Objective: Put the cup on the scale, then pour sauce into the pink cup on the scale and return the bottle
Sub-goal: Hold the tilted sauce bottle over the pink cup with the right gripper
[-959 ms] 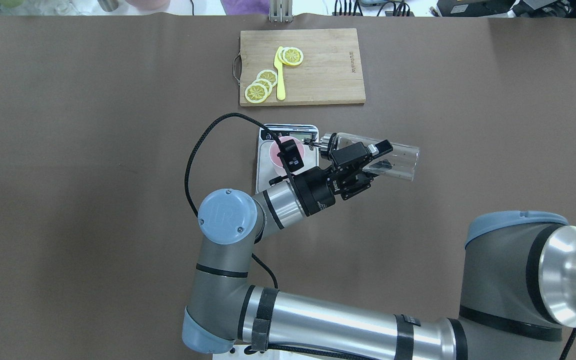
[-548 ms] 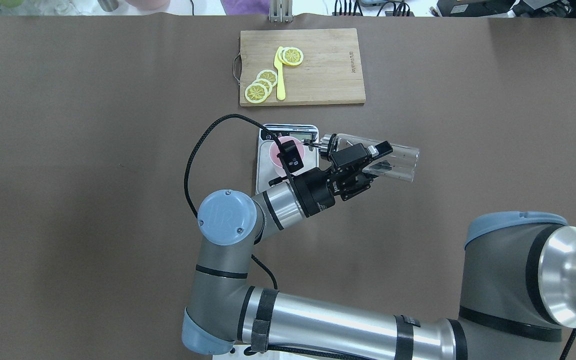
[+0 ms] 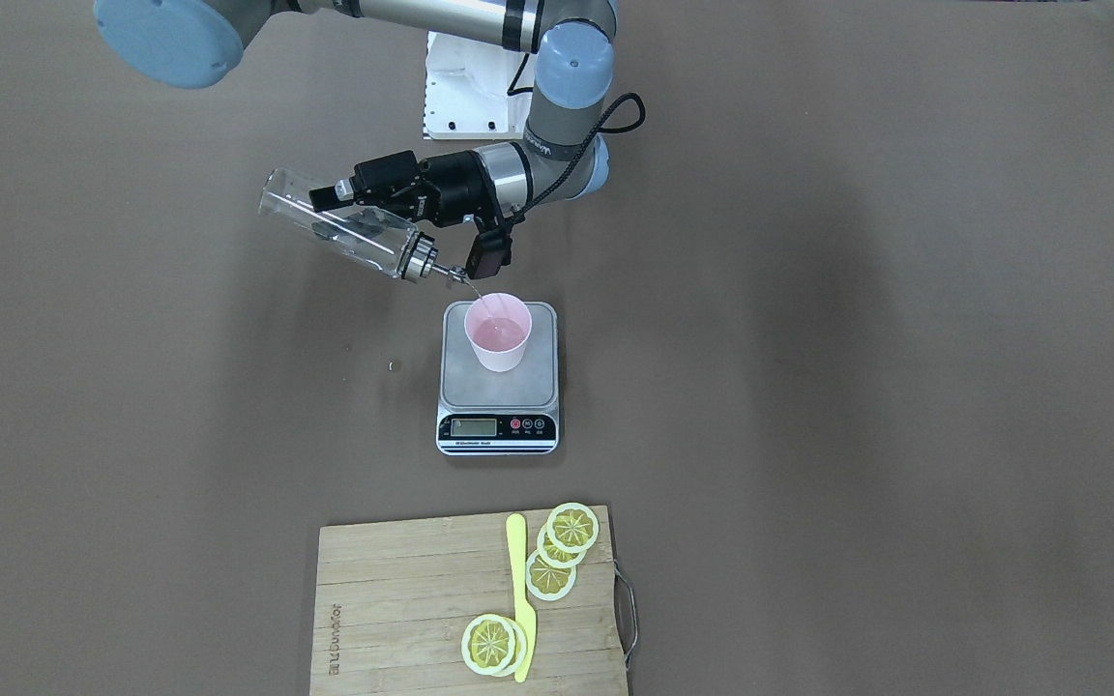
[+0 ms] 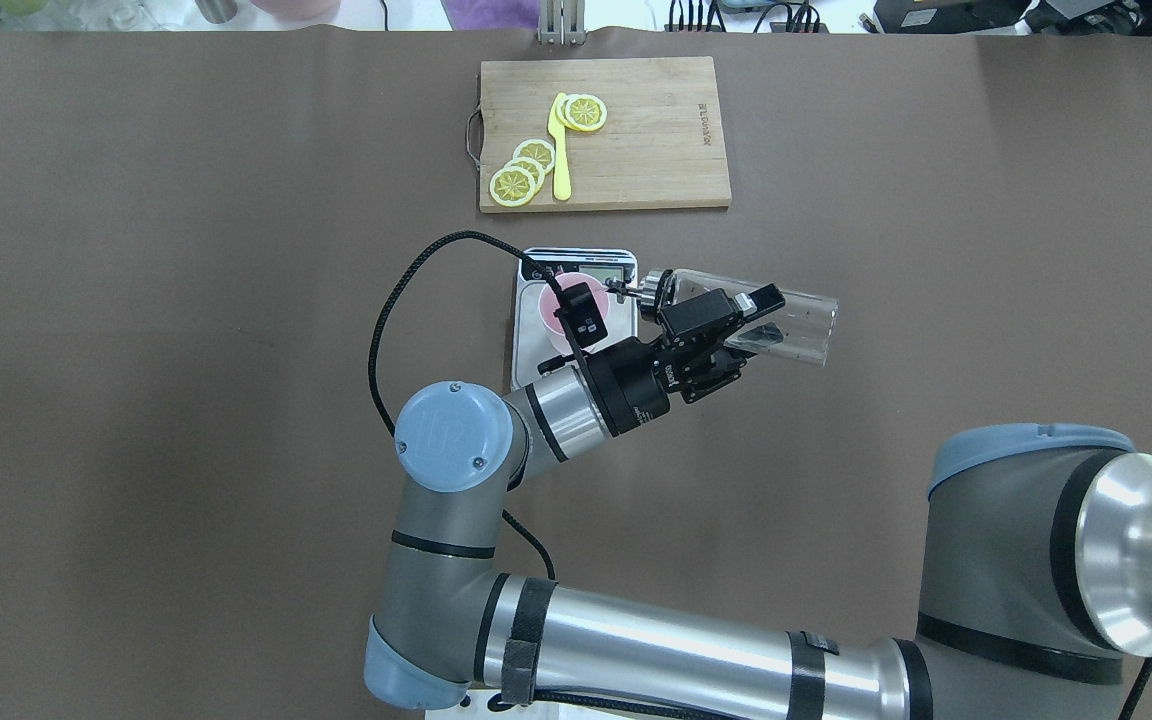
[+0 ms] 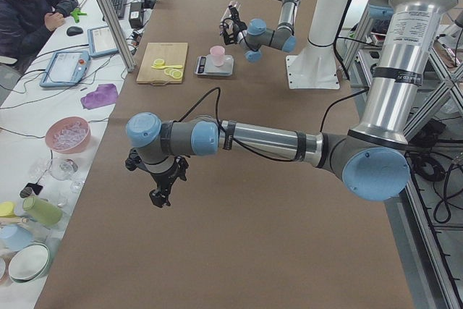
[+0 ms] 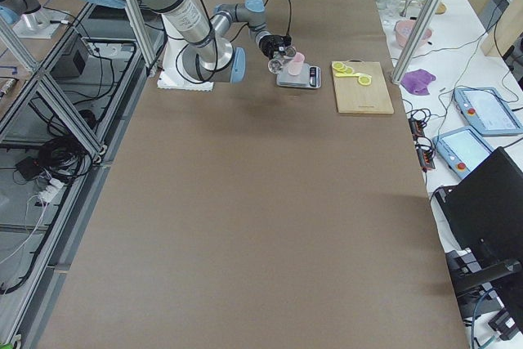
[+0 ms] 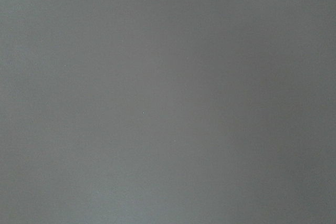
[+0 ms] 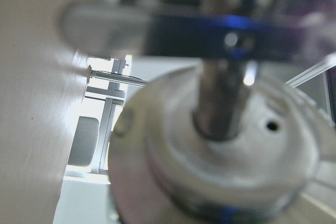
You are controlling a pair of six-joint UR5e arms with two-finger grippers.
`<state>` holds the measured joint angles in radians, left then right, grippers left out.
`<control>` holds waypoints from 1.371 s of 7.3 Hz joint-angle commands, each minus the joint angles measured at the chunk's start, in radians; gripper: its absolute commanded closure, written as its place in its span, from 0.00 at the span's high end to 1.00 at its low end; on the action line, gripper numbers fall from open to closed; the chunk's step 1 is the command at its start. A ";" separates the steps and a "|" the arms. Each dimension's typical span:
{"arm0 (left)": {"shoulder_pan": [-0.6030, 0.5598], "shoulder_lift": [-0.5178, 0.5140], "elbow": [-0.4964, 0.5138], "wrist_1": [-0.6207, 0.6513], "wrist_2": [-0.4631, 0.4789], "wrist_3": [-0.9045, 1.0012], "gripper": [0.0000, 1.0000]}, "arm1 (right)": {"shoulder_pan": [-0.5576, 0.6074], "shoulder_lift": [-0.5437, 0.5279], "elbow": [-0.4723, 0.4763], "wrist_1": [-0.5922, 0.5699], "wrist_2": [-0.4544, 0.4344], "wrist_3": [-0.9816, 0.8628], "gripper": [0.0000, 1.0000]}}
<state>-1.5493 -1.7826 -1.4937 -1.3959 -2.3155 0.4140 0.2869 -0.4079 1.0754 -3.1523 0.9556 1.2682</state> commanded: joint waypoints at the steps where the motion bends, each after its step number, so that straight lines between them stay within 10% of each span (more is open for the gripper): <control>1: 0.000 0.000 -0.002 0.000 -0.001 0.000 0.98 | 0.000 0.007 -0.005 0.000 0.002 0.003 0.00; 10: -0.002 0.000 -0.013 0.003 -0.002 0.000 0.98 | -0.002 0.011 -0.009 0.009 0.009 0.051 0.00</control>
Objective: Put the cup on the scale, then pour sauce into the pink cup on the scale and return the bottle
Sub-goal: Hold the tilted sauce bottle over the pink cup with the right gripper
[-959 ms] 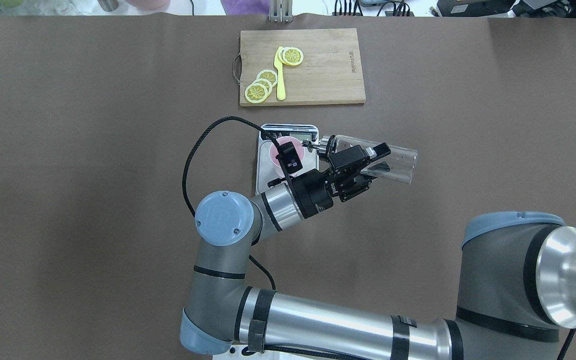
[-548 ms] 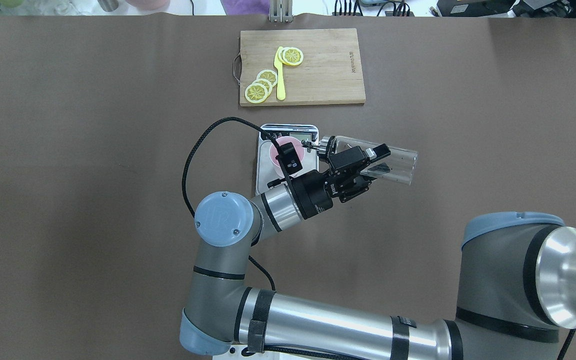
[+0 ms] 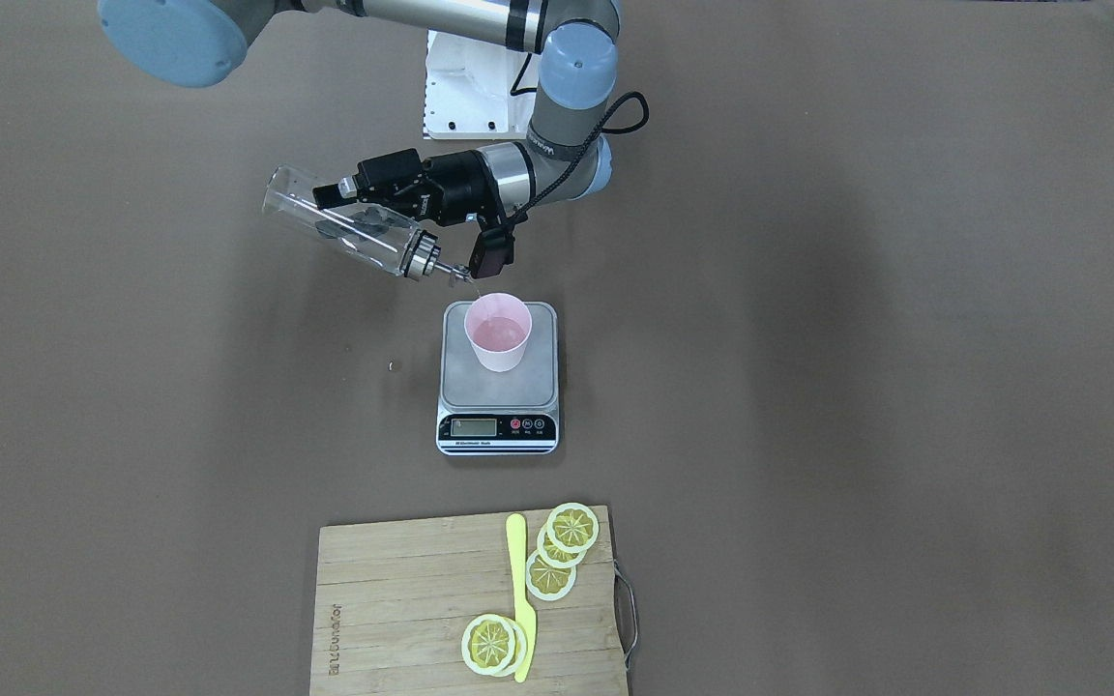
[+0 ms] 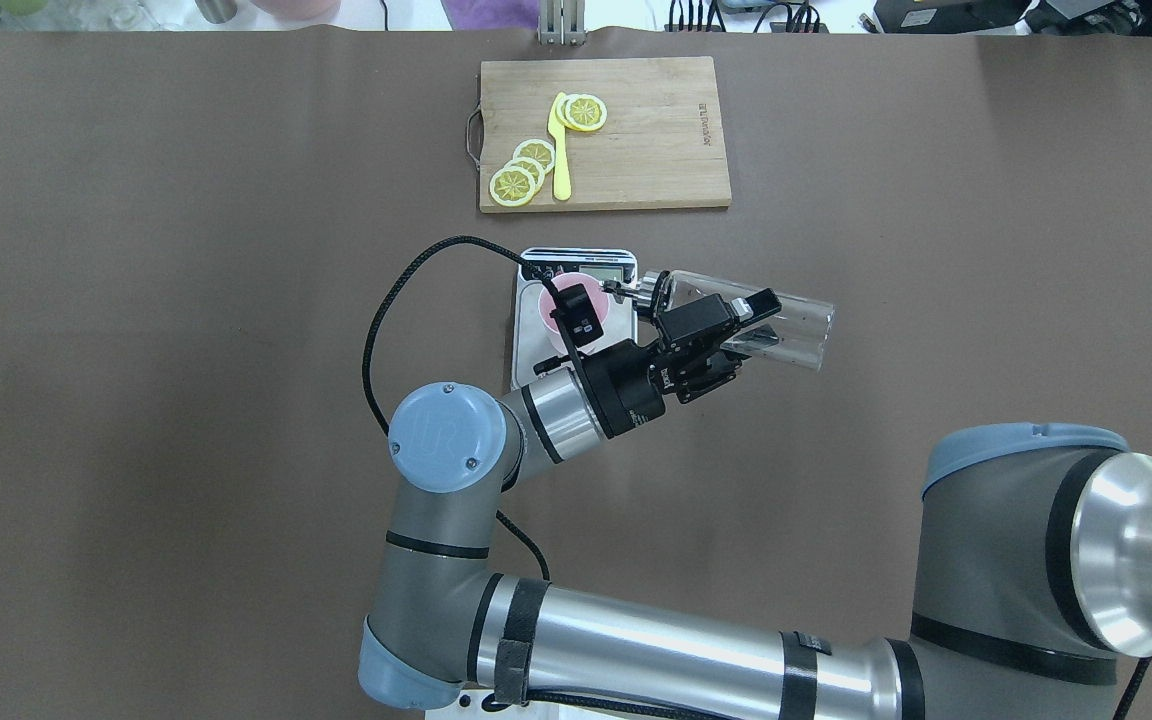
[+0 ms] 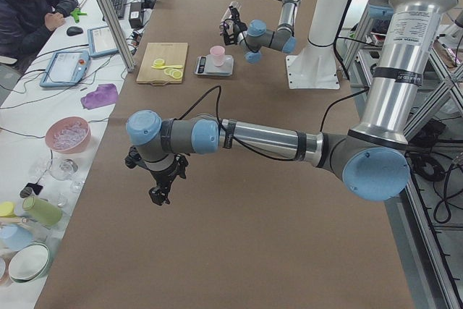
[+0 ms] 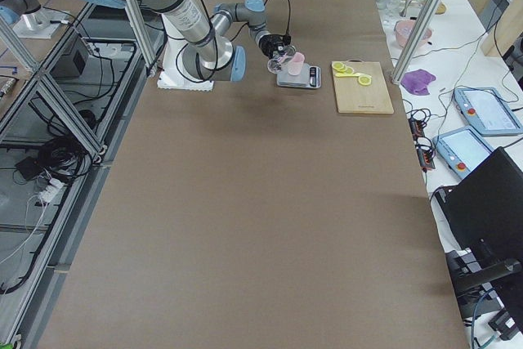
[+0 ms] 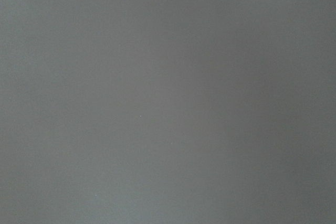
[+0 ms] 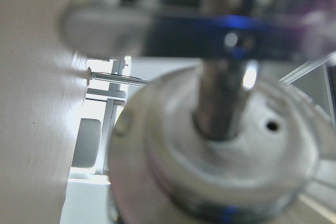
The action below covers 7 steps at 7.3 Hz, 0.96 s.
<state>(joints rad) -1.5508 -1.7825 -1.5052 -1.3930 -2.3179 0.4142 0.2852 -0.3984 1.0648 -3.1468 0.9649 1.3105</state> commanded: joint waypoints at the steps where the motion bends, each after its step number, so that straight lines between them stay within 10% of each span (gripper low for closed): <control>1: 0.000 0.000 -0.001 0.000 0.000 0.000 0.98 | -0.001 0.003 0.001 0.010 0.000 0.028 0.00; 7: 0.000 0.000 -0.001 -0.001 0.000 0.000 0.98 | 0.002 0.019 0.004 0.103 -0.011 0.049 0.00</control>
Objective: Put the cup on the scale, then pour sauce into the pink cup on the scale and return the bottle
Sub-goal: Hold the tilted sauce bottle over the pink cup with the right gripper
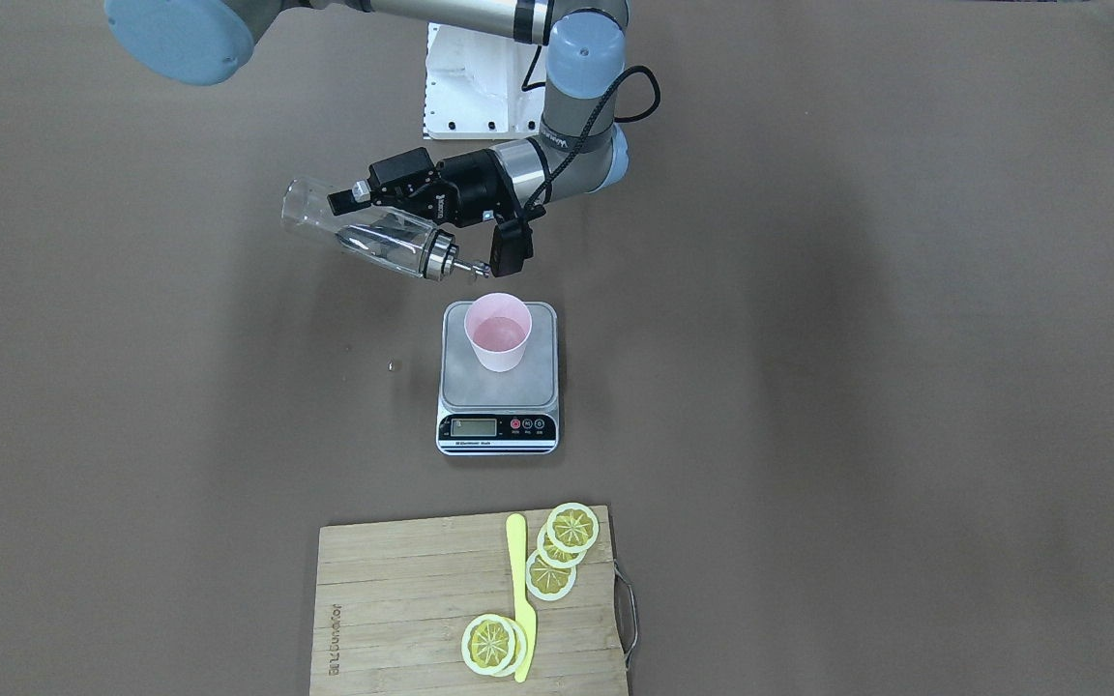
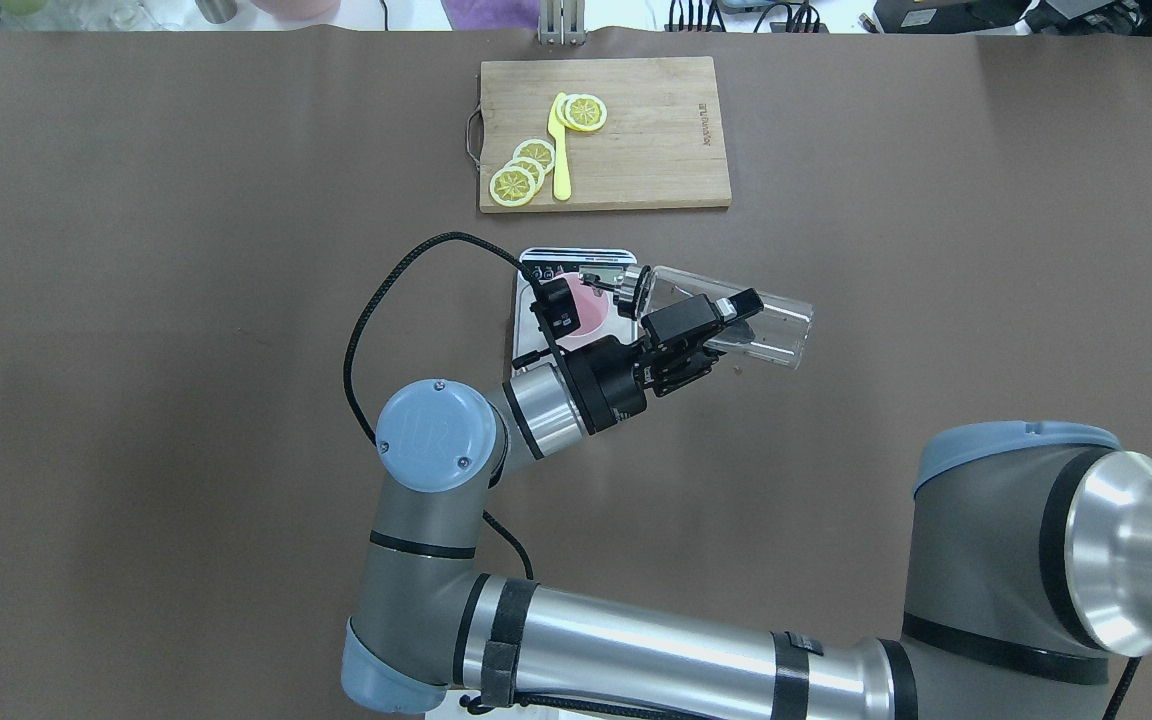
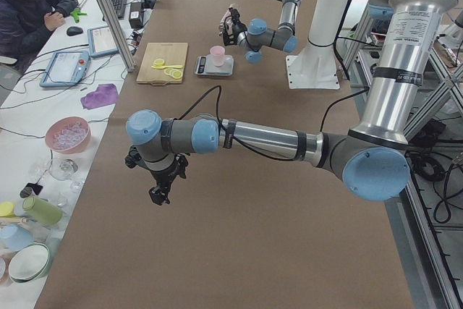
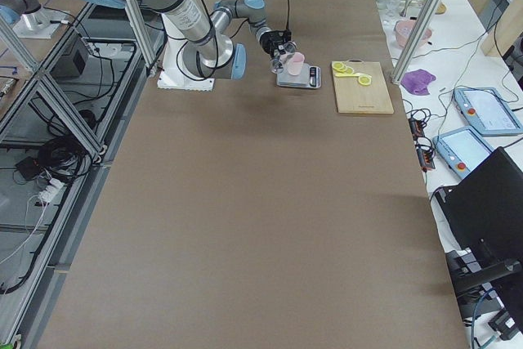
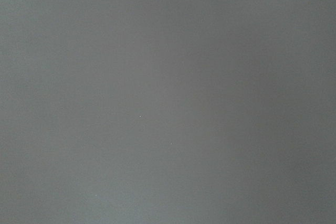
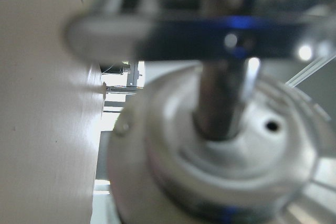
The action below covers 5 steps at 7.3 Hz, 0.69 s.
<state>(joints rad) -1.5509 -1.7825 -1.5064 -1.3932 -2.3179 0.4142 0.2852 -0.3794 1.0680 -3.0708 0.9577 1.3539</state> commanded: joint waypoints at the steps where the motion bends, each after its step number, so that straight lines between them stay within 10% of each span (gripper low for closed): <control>1: 0.000 0.000 0.002 -0.001 0.000 0.000 0.98 | 0.002 0.000 0.007 0.043 -0.004 0.010 0.00; 5: 0.000 0.000 0.002 -0.001 0.000 0.000 0.98 | 0.009 -0.007 0.027 0.138 -0.028 0.025 0.00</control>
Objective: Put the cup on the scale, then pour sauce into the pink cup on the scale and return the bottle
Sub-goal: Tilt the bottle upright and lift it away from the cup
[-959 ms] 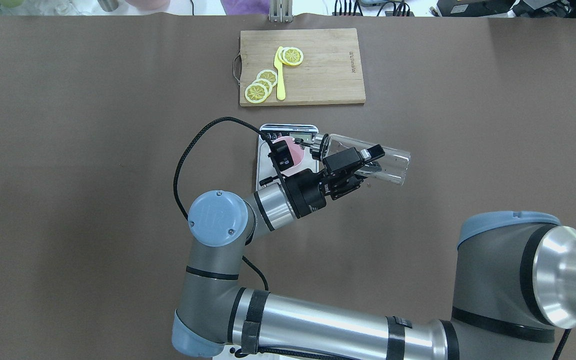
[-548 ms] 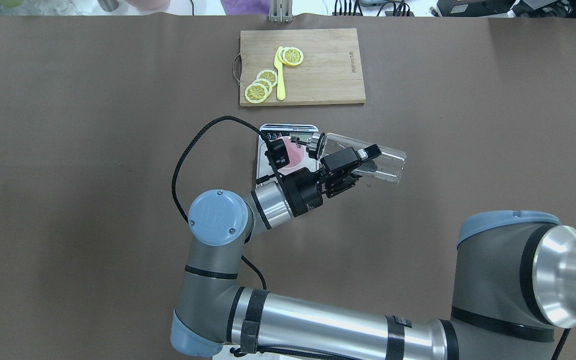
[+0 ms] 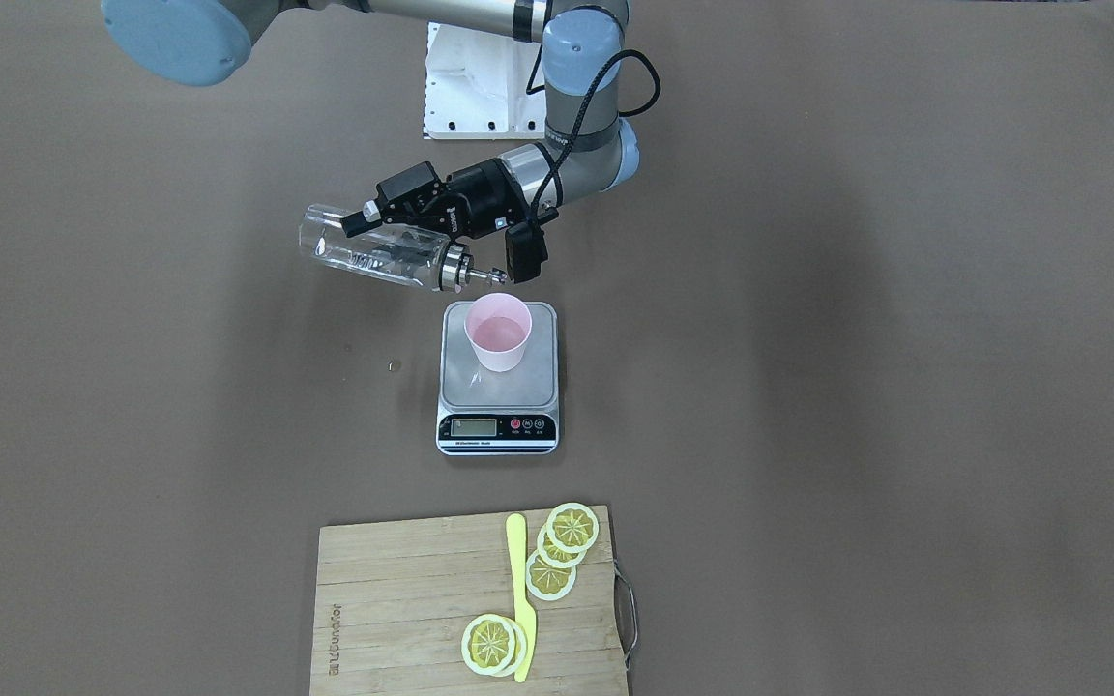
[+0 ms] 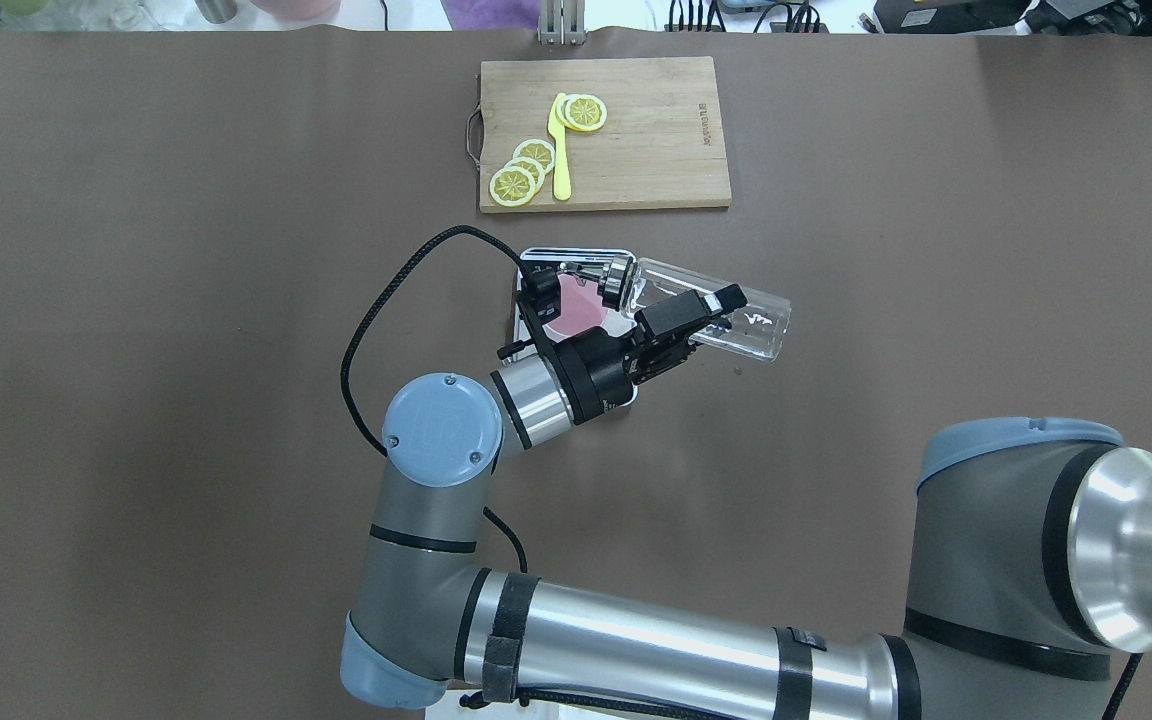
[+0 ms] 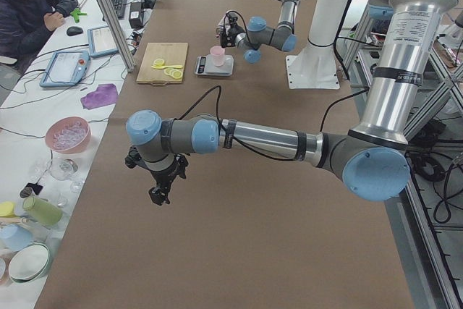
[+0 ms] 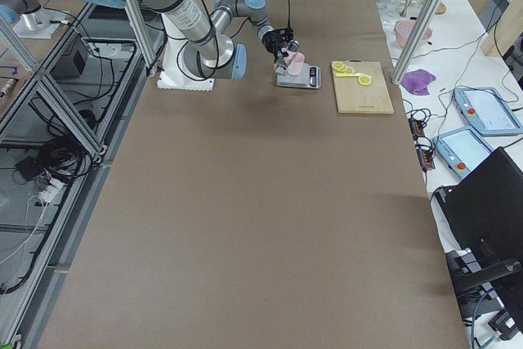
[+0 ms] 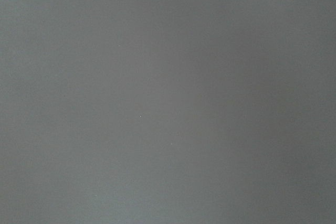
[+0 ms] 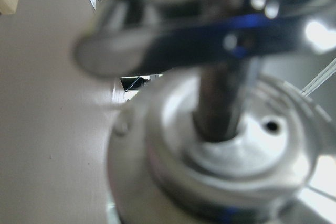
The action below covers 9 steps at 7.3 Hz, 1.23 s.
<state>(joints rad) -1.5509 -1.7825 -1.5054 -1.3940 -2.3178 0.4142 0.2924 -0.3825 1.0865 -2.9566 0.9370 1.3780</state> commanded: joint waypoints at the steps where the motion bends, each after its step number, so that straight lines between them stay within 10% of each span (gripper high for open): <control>1: 0.000 0.000 -0.001 0.001 0.000 0.000 0.98 | 0.007 -0.007 0.030 0.025 -0.012 0.001 0.00; 9: 0.000 0.000 -0.001 0.001 0.000 0.000 0.98 | 0.031 -0.316 0.605 0.158 -0.081 -0.092 0.00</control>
<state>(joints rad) -1.5509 -1.7838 -1.5065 -1.3933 -2.3178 0.4142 0.3120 -0.6296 1.5789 -2.8624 0.8609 1.3291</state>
